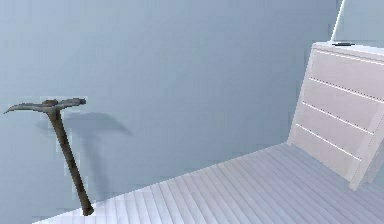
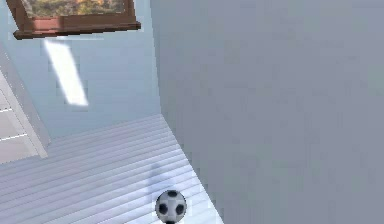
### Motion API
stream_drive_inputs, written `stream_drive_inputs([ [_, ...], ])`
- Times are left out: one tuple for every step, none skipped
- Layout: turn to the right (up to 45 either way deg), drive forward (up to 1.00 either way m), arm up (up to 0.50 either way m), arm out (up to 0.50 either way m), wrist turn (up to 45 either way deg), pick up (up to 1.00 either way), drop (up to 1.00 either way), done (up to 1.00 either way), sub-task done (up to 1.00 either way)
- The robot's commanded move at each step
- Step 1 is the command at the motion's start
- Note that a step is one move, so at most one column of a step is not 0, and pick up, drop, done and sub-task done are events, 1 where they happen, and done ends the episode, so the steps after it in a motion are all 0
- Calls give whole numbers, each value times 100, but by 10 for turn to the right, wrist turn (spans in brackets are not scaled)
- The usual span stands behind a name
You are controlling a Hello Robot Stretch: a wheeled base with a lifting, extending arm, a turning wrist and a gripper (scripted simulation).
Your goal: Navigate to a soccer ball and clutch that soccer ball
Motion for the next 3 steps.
stream_drive_inputs([
  [0,0,16,0,0,0,0,0,0],
  [0,0,0,46,0,0,0,0,0],
  [0,0,0,0,450,0,0,0,0],
])
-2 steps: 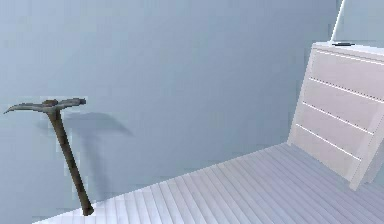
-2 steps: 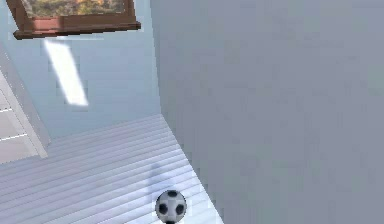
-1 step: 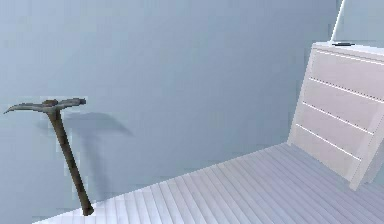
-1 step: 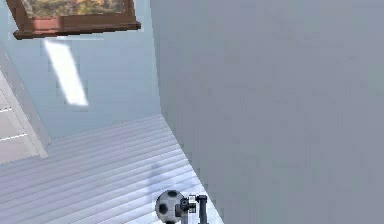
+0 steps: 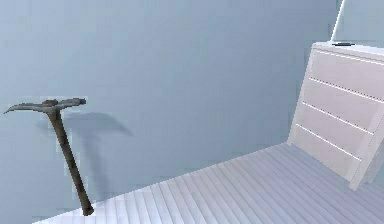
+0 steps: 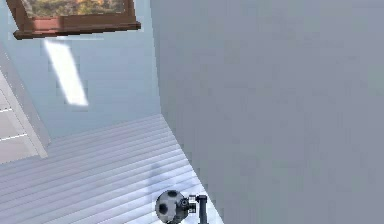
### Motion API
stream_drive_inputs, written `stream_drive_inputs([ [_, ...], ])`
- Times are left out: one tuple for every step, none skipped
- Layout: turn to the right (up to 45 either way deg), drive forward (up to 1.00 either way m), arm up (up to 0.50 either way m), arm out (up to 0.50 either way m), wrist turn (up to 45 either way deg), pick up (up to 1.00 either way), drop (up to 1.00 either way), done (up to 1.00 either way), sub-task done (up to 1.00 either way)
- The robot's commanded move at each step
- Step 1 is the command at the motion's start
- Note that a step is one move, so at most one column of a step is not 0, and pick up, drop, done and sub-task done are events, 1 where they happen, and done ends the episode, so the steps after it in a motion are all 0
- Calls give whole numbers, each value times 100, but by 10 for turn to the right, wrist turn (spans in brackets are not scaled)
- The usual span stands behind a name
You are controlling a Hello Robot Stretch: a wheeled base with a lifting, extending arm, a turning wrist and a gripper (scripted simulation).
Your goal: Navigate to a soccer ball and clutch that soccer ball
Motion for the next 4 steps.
stream_drive_inputs([
  [0,0,0,0,450,0,0,0,0],
  [0,0,0,0,450,0,0,0,0],
  [0,0,0,0,120,0,0,0,0],
  [0,0,-30,0,0,0,0,0,0],
])
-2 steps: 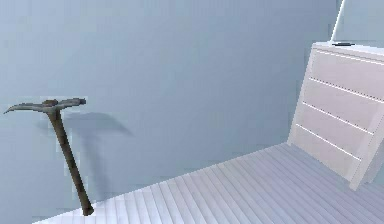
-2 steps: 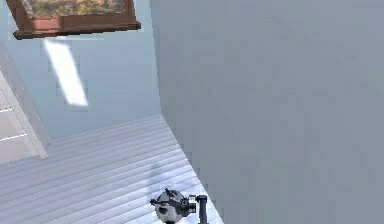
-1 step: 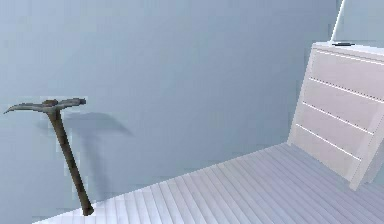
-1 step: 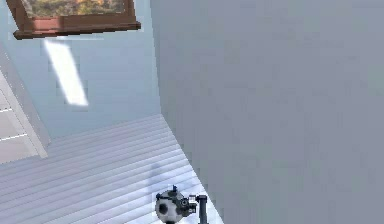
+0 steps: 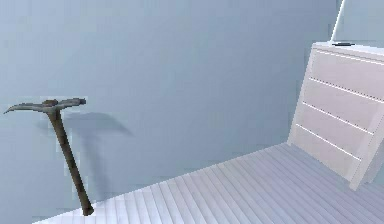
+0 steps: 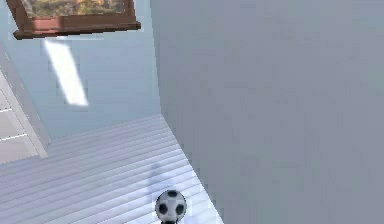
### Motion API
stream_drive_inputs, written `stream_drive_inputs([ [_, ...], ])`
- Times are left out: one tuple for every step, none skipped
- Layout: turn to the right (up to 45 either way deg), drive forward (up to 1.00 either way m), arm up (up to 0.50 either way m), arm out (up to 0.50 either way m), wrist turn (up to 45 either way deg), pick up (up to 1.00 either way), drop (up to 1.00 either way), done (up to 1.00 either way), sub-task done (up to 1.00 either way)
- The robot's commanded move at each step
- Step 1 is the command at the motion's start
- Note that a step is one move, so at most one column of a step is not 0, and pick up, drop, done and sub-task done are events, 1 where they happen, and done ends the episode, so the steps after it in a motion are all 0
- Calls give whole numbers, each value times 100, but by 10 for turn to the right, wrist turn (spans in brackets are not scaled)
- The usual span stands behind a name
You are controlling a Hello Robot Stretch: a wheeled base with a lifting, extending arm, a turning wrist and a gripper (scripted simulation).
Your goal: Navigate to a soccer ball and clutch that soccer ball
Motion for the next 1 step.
stream_drive_inputs([
  [0,0,0,0,0,100,0,0,0],
])
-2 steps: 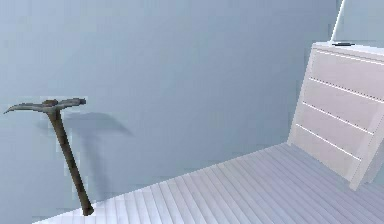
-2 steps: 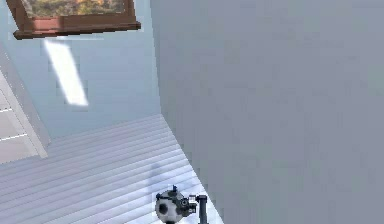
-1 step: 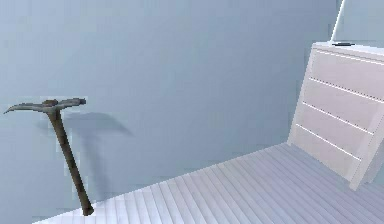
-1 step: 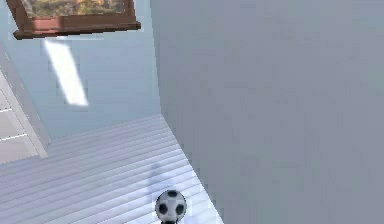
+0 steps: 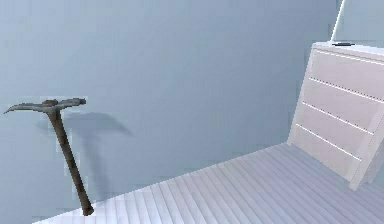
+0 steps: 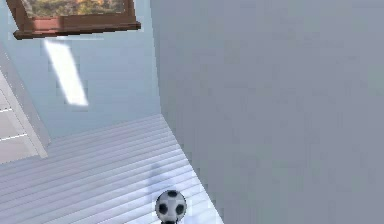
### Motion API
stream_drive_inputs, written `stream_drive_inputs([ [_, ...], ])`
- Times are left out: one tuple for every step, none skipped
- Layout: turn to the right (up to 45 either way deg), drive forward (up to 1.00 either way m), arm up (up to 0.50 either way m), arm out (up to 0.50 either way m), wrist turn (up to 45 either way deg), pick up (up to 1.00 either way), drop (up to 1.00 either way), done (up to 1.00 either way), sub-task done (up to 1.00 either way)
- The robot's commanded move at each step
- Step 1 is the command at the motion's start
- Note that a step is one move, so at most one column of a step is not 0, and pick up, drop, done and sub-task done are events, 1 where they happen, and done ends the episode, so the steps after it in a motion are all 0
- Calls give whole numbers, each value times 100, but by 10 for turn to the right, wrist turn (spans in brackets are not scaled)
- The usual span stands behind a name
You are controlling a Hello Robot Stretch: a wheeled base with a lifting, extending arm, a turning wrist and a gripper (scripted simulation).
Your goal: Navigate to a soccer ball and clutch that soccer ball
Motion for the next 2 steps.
stream_drive_inputs([
  [0,0,10,0,0,0,0,0,0],
  [0,0,0,0,0,0,0,100,0],
])
